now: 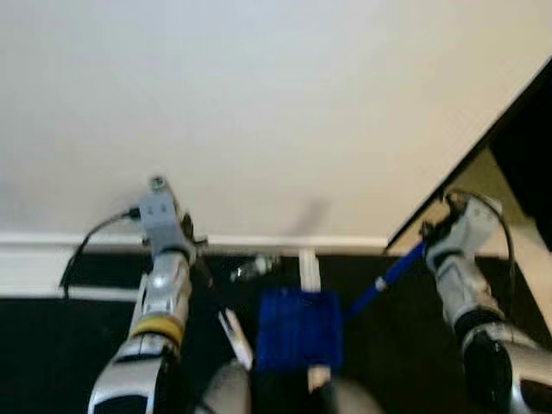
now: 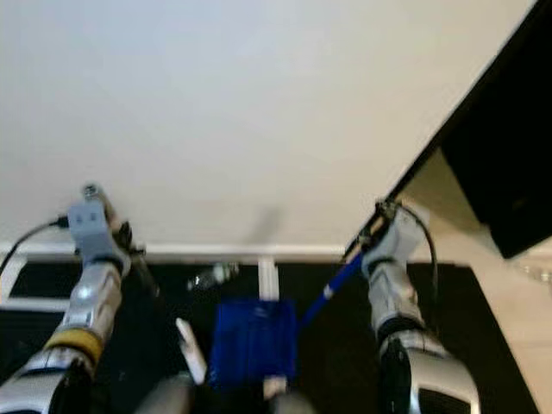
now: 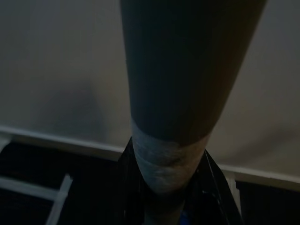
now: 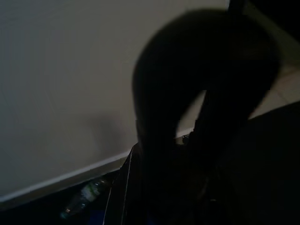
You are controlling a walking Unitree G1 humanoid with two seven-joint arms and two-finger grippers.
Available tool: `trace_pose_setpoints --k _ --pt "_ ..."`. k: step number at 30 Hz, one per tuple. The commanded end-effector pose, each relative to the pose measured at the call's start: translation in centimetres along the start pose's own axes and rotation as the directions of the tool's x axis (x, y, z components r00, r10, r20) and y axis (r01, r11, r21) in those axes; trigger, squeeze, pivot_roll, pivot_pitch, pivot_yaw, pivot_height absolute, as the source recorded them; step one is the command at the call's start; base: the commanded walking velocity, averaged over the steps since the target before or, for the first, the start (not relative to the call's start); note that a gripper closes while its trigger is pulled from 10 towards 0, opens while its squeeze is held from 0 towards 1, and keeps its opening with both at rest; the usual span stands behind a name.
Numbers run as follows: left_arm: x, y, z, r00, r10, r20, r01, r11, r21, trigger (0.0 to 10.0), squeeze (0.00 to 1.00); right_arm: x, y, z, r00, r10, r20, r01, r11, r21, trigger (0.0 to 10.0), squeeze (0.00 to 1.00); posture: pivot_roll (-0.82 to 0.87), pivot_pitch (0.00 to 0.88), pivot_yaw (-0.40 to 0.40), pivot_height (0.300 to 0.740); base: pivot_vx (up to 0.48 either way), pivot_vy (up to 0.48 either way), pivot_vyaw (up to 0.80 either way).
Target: Sweep floor
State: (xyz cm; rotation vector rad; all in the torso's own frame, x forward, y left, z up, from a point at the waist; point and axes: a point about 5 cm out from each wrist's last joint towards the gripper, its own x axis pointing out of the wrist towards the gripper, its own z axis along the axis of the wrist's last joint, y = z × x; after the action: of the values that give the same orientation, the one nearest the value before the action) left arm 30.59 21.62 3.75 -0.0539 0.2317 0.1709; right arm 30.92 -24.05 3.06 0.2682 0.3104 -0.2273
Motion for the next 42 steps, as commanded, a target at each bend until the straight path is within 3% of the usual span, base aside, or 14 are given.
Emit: trace_pose_setpoints --k 1,10,16,20,24,29,36,42 --pt "-0.1 -0.2 0.0 1.000 -0.005 0.011 0.005 1.000 -0.002 10.0 0.00 -0.1 -1.1 0.6 0.999 -0.028 0.019 0.028 1.000 -0.013 10.0 0.00 0.11 0.026 -0.107 0.740 0.000 0.000 0.00" --pt "-0.3 1.0 0.1 0.998 0.060 0.029 -0.060 0.998 0.017 10.0 0.00 0.1 -1.3 1.1 1.000 -0.003 0.017 0.004 0.998 -0.064 10.0 0.00 0.12 0.042 -0.118 0.740 0.000 0.000 0.00" --pt "0.1 1.5 1.0 0.997 0.065 0.043 -0.067 0.996 0.061 10.0 0.00 0.2 -1.2 2.3 0.996 0.007 0.089 0.000 0.997 -0.078 10.0 0.00 0.12 0.061 -0.119 0.740 0.000 -0.480 0.00" --pt "0.5 2.4 1.3 0.987 0.158 0.015 -0.158 0.987 0.027 10.0 0.00 0.4 -1.0 3.6 0.988 0.002 0.154 0.008 0.998 -0.063 10.0 0.00 0.11 0.063 -0.109 0.740 0.000 -0.240 0.00" --pt "0.6 2.5 1.4 0.983 0.186 0.013 -0.186 0.982 0.018 10.0 0.00 0.6 -0.9 4.1 0.985 -0.005 0.173 0.017 0.998 -0.067 10.0 0.00 0.10 0.069 -0.105 0.740 0.000 0.000 0.00" --pt "0.8 1.6 2.2 0.985 0.153 0.076 -0.157 0.986 0.059 10.0 0.00 0.8 -0.8 5.6 0.975 -0.011 0.223 0.034 0.995 -0.098 10.0 0.00 0.09 0.079 -0.101 0.740 0.000 0.000 0.00" --pt "0.8 1.9 3.1 0.981 0.143 0.128 -0.156 0.984 0.091 10.0 0.00 1.2 -1.1 7.0 0.971 -0.045 0.234 0.075 0.990 -0.120 10.0 0.00 0.09 0.119 -0.099 0.740 0.000 0.000 0.00" --pt "0.9 2.5 5.1 0.971 0.083 0.222 -0.114 0.984 0.134 10.0 0.00 1.7 -0.8 9.3 0.961 -0.069 0.268 0.095 0.992 -0.084 10.0 0.00 0.10 0.247 -0.098 0.740 0.000 0.000 0.00"
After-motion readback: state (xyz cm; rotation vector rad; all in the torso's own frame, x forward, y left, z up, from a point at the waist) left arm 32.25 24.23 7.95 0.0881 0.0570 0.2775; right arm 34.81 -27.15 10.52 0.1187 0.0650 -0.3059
